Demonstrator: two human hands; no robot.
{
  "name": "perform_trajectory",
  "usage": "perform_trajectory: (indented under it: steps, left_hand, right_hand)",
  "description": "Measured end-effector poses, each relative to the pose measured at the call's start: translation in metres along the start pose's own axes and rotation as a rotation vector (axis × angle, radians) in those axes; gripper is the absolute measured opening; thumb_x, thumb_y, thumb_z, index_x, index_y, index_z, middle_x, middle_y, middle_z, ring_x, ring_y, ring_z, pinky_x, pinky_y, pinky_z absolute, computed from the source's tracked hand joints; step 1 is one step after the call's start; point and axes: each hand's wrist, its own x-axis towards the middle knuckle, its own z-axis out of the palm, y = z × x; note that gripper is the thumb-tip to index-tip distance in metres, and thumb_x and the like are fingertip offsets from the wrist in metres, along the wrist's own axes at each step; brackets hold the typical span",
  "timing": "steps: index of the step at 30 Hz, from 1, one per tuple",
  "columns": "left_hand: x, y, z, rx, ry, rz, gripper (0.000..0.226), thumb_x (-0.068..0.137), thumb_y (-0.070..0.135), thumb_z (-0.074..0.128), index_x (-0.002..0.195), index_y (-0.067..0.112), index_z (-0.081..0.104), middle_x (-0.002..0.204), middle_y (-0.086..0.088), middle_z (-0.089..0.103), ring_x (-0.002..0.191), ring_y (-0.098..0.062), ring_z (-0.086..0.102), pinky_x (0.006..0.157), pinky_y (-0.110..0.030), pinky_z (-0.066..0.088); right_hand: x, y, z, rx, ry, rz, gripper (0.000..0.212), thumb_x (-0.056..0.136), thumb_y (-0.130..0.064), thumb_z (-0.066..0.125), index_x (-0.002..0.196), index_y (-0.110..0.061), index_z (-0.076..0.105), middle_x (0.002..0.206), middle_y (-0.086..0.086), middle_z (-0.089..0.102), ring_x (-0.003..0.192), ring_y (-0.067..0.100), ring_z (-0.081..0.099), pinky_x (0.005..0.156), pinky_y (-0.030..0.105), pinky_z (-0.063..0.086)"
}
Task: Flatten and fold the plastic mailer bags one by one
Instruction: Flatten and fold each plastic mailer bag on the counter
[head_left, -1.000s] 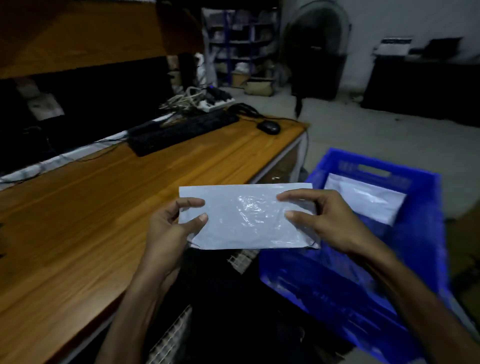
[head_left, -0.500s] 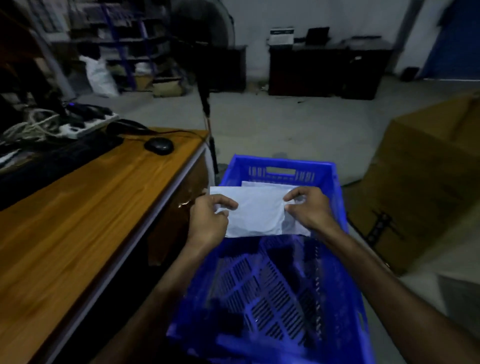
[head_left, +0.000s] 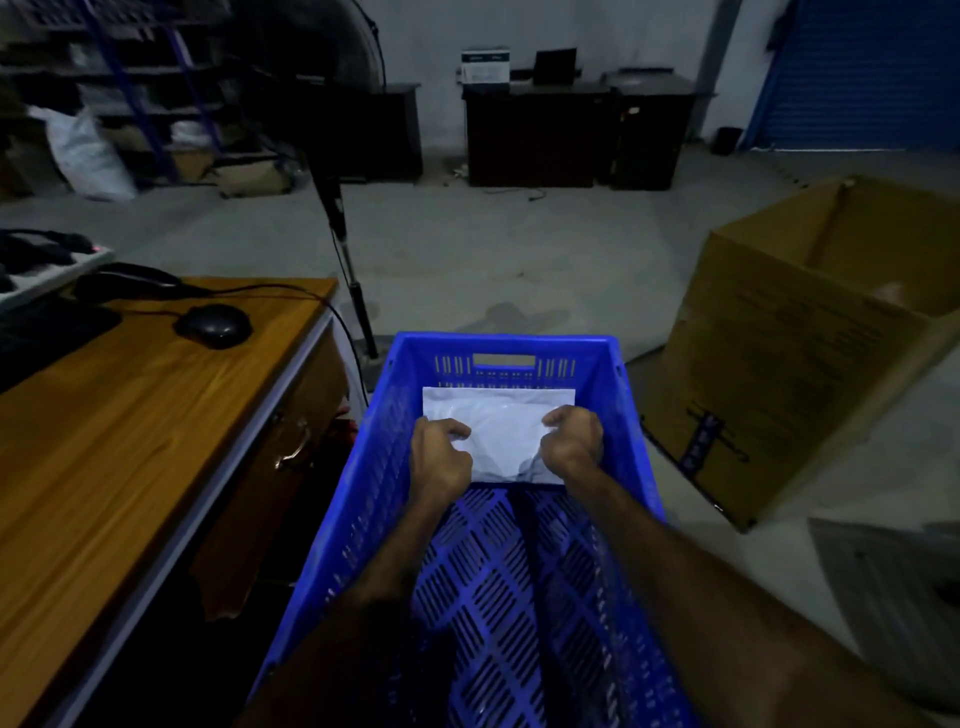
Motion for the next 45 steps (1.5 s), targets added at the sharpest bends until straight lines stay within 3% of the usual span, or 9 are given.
perform_trajectory:
  steps: [5,7,9,17,22,27,31,35,45]
  left_hand:
    - [0.006,-0.018,0.014,0.013,-0.048,-0.046,0.045,0.087,0.012,0.068,0.132,0.009,0.067,0.153,-0.016,0.039,0.139,-0.037,0.049,0.11,-0.042,0.048]
    - [-0.006,-0.019,0.018,0.036,-0.041,-0.042,0.052,0.092,0.024,0.066,0.143,0.016,0.061,0.168,-0.017,0.02,0.155,-0.033,0.025,0.125,-0.04,0.026]
    - [-0.018,-0.02,0.022,0.12,-0.092,-0.034,0.057,0.096,0.011,0.058,0.152,0.017,0.05,0.172,-0.015,0.004,0.159,-0.029,0.011,0.125,-0.03,0.009]
    - [0.0,-0.034,0.043,0.621,-0.416,0.195,0.064,0.108,0.036,0.045,0.165,0.028,0.016,0.173,-0.012,-0.012,0.158,-0.04,-0.006,0.126,-0.058,0.008]
    - [0.0,-0.041,0.045,0.684,-0.445,0.174,0.064,0.11,0.044,0.037,0.165,0.035,0.006,0.171,-0.008,-0.023,0.154,-0.051,-0.014,0.124,-0.063,0.001]
    - [-0.002,-0.043,0.045,0.738,-0.411,0.174,0.065,0.109,0.048,0.036,0.166,0.027,0.011,0.17,-0.015,-0.02,0.155,-0.05,-0.002,0.126,-0.06,0.006]
    - [-0.005,-0.046,0.042,0.752,-0.447,0.155,0.065,0.11,0.048,0.035,0.166,0.027,0.011,0.17,-0.015,-0.021,0.156,-0.047,-0.002,0.126,-0.06,0.006]
    - [0.004,-0.048,0.036,0.781,-0.463,0.167,0.065,0.109,0.05,0.035,0.166,0.033,0.008,0.17,-0.011,-0.026,0.156,-0.047,-0.011,0.126,-0.06,0.002]
    - [0.009,-0.049,0.035,0.792,-0.43,0.168,0.062,0.11,0.049,0.036,0.165,0.039,0.009,0.167,-0.004,-0.034,0.154,-0.047,-0.02,0.126,-0.059,0.001]
  right_hand:
    - [0.001,0.009,0.022,0.023,0.099,-0.003,0.032,0.087,0.013,0.054,0.091,-0.015,0.069,0.12,0.013,0.062,0.106,0.037,0.065,0.087,0.042,0.058]
    - [0.003,0.014,0.029,0.053,0.126,-0.004,0.033,0.084,0.016,0.056,0.092,-0.014,0.068,0.12,0.013,0.061,0.105,0.035,0.064,0.089,0.043,0.057]
    - [0.006,0.016,0.035,0.093,0.144,-0.022,0.036,0.082,0.018,0.056,0.092,-0.015,0.067,0.119,0.012,0.06,0.104,0.032,0.063,0.09,0.041,0.055]
    - [0.009,0.019,0.045,0.089,0.156,-0.141,0.032,0.09,0.01,0.059,0.104,-0.018,0.067,0.118,-0.002,0.047,0.111,0.024,0.057,0.084,0.025,0.041]
    - [-0.019,0.036,0.037,-0.322,0.291,-0.337,0.042,0.084,-0.004,0.071,0.125,-0.015,0.066,0.145,0.009,0.042,0.132,0.03,0.043,0.102,0.045,0.048]
    - [-0.039,0.045,0.046,-0.634,0.067,-0.37,0.042,0.082,-0.012,0.072,0.121,-0.022,0.063,0.137,0.002,0.046,0.127,0.027,0.05,0.098,0.04,0.046]
    - [-0.037,0.049,0.051,-0.664,-0.1,-0.422,0.068,0.089,-0.018,0.067,0.151,-0.019,0.039,0.164,0.011,0.021,0.154,0.031,0.018,0.122,0.045,0.025]
    - [-0.029,0.047,0.052,-0.706,-0.21,-0.385,0.085,0.096,-0.016,0.057,0.165,-0.018,0.009,0.173,0.011,-0.009,0.159,0.031,-0.008,0.127,0.051,0.011]
    - [-0.017,0.039,0.053,-0.698,-0.245,-0.366,0.091,0.095,-0.017,0.058,0.166,-0.02,0.0,0.171,0.009,-0.02,0.158,0.032,-0.014,0.128,0.054,0.008]
